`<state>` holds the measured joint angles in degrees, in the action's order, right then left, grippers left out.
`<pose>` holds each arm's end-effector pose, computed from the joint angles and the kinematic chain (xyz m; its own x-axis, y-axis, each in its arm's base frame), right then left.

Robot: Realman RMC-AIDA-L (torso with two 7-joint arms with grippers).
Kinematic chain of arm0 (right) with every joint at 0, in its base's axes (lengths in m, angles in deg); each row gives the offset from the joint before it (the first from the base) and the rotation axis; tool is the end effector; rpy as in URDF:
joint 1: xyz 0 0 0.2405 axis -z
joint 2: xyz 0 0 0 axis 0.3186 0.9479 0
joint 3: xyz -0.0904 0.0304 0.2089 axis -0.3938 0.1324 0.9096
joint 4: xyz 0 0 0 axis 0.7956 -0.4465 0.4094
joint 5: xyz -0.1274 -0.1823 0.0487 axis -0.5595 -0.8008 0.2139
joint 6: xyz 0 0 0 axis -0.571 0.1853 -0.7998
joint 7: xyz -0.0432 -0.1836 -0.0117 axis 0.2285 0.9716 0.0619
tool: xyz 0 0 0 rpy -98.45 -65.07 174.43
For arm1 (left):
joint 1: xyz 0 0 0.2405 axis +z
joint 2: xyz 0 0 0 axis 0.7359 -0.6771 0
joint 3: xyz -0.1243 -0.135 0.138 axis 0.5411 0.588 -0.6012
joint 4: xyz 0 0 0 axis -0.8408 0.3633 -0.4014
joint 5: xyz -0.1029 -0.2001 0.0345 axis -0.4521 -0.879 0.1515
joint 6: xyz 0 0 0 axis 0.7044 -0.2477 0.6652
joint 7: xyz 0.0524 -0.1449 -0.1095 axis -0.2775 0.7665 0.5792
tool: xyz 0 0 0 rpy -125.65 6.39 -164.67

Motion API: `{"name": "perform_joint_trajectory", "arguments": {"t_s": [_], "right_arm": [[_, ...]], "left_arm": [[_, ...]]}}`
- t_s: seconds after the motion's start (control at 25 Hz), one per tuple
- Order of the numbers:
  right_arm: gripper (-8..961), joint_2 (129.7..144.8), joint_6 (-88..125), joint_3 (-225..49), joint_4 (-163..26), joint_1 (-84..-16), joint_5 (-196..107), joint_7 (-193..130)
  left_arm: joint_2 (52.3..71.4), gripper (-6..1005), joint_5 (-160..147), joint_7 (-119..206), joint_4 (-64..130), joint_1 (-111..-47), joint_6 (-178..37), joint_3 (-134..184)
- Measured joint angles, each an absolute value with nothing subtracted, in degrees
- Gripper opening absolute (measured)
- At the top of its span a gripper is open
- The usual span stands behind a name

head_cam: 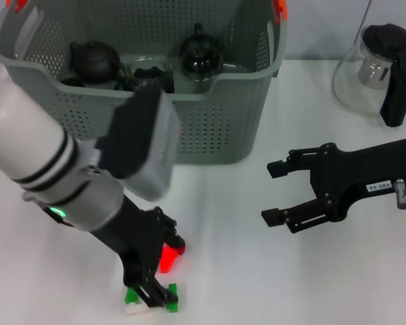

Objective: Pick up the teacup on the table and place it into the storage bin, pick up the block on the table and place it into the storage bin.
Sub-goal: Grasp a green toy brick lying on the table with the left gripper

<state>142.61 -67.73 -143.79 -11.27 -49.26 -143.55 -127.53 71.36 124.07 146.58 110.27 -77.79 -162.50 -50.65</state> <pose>0.1595 0.3394 -0.0252 0.9366 -0.2530 -0.2423 -0.2604 -0.9655 0.0016 -0.1610 0.3017 -0.0635 0.9479 -0.0269 -0.3173 -0.0035 -0.9972 0.0741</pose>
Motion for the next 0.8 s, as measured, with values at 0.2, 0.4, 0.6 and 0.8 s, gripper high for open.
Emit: {"name": "perform_joint_trajectory", "arguments": {"t_s": [0.2,0.4,0.6,0.8], "right_arm": [[940,142.04,-69.12,-141.12,-11.94,-50.32,-144.89,-127.25],[940,141.44,-70.3,-140.86,-12.68,-50.34,-145.94,-126.19],[941,141.28,-69.8,-140.64,-14.36,-50.39,-146.15,-125.88],[941,141.32,-69.17,-140.27,-15.4,-50.53,-146.19,-125.43]], "left_arm": [[71.39,862,125.0,153.03,111.37,-77.95,-160.85,-56.71],[71.46,861,126.42,157.69,112.86,-77.75,-159.99,-60.32],[71.49,861,127.09,161.92,113.54,-77.8,-160.34,-63.46],[71.51,862,127.48,163.35,113.69,-77.43,-159.91,-65.27]]}}
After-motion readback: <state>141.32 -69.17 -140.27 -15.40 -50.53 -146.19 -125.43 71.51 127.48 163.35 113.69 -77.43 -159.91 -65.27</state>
